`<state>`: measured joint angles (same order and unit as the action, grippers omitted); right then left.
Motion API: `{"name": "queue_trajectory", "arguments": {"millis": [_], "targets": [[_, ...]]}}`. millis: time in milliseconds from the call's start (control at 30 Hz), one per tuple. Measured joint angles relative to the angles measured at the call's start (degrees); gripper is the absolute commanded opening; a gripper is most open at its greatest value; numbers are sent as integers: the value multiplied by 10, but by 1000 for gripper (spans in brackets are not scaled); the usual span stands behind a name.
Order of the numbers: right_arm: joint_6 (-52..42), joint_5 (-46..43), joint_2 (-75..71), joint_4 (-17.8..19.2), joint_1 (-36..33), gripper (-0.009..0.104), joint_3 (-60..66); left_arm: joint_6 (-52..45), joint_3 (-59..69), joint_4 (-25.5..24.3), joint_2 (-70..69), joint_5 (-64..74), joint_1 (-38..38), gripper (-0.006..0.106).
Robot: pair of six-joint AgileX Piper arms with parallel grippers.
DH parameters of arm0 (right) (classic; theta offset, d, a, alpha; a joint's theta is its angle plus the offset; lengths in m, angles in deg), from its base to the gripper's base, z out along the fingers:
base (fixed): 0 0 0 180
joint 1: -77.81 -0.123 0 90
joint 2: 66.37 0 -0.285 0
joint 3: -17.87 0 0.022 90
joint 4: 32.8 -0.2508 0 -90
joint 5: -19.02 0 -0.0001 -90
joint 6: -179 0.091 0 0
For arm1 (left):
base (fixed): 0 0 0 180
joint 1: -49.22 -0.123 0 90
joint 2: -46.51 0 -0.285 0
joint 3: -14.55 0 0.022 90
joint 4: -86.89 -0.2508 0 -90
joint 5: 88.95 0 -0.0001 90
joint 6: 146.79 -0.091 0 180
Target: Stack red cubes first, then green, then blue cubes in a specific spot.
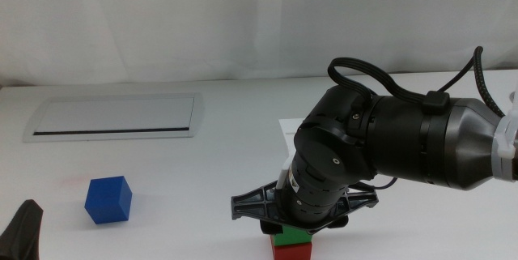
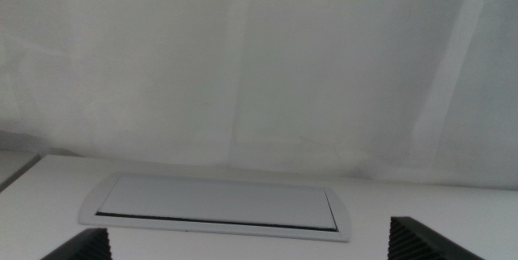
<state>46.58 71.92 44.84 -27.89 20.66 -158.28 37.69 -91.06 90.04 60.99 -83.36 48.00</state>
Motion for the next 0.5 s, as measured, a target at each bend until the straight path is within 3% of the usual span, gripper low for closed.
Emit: {"name": "queue_trajectory", "arguments": {"millis": [100,200,500], "targets": [[-6,-1,1,-1,0,73,0,0,0,0,0,0,0,85],[-9,-2,5,-2,0,89,0,0,0,0,0,0,0,85],[-16,-2,-15,7,0,91,0,0,0,0,0,0,0,85]]}}
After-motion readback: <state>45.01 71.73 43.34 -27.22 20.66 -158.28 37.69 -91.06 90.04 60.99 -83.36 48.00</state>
